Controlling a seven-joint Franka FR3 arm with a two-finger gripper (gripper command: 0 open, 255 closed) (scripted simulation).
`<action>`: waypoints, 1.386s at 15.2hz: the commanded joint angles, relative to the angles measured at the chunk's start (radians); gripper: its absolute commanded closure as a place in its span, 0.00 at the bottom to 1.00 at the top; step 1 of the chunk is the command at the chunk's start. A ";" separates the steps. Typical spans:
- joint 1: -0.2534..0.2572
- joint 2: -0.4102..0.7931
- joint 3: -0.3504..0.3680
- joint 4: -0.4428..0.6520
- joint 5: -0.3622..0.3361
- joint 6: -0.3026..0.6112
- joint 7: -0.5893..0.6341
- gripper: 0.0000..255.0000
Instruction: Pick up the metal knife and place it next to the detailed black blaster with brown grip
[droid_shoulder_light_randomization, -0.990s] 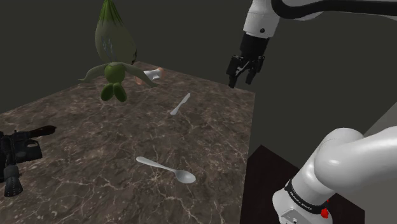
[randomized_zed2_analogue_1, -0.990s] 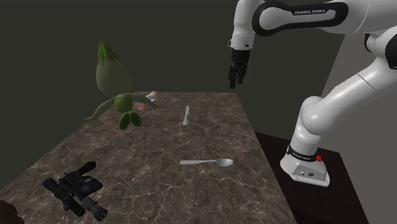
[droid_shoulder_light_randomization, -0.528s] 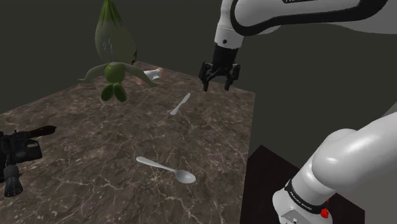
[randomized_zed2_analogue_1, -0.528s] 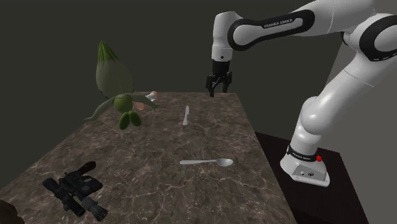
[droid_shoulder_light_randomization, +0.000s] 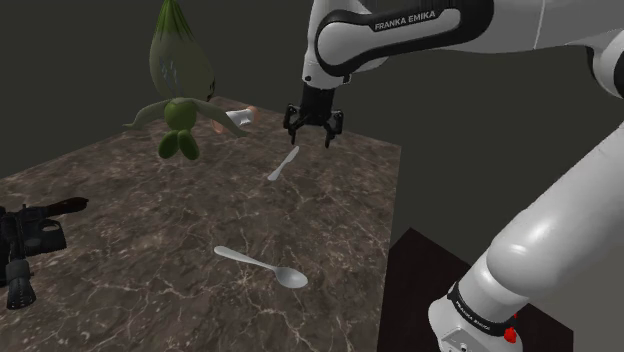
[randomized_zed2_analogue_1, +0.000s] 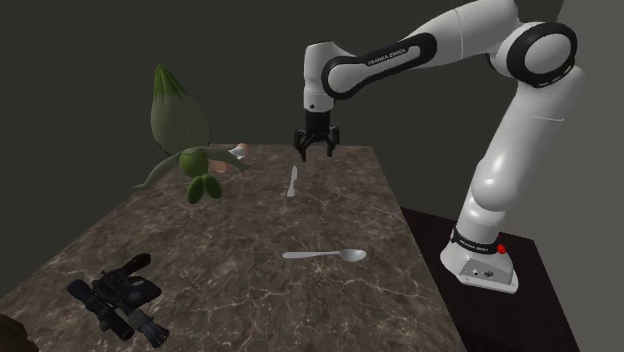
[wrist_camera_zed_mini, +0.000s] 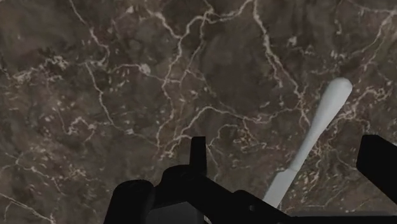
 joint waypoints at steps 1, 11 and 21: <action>-0.006 0.083 0.010 0.051 -0.028 0.028 0.097 0.00; 0.001 0.380 -0.030 0.264 -0.130 0.093 0.396 0.00; 0.003 0.408 -0.033 0.225 -0.141 0.159 0.403 0.00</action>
